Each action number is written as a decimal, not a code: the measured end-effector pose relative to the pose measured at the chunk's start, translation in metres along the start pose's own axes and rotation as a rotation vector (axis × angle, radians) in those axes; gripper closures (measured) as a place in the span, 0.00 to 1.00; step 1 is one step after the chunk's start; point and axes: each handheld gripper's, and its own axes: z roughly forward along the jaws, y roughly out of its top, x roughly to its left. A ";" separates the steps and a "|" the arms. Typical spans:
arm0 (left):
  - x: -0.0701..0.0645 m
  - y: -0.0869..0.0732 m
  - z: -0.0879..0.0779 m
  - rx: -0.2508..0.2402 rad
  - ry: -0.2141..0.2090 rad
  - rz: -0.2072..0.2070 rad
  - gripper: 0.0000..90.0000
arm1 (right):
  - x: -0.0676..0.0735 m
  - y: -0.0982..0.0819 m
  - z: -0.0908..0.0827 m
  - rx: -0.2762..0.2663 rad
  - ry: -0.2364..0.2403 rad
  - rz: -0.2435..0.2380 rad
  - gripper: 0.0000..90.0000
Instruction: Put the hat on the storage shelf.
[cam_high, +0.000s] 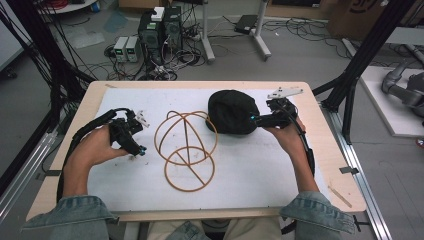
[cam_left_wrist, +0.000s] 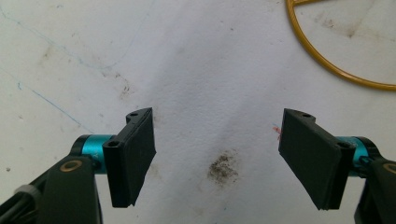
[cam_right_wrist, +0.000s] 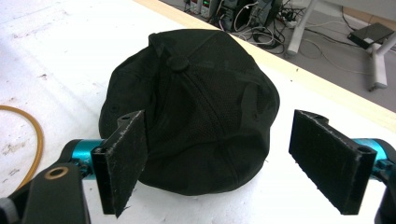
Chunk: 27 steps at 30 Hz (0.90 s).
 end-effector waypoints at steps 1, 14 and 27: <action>0.000 0.000 0.000 -0.002 0.002 0.002 0.30 | 0.000 0.000 0.000 0.000 0.000 0.000 0.22; 0.000 0.000 0.000 -0.003 -0.001 -0.001 0.30 | 0.004 0.002 0.005 -0.015 0.012 -0.014 0.23; 0.001 -0.003 0.002 0.001 -0.006 -0.009 0.30 | 0.010 0.006 0.014 -0.052 0.032 -0.045 0.25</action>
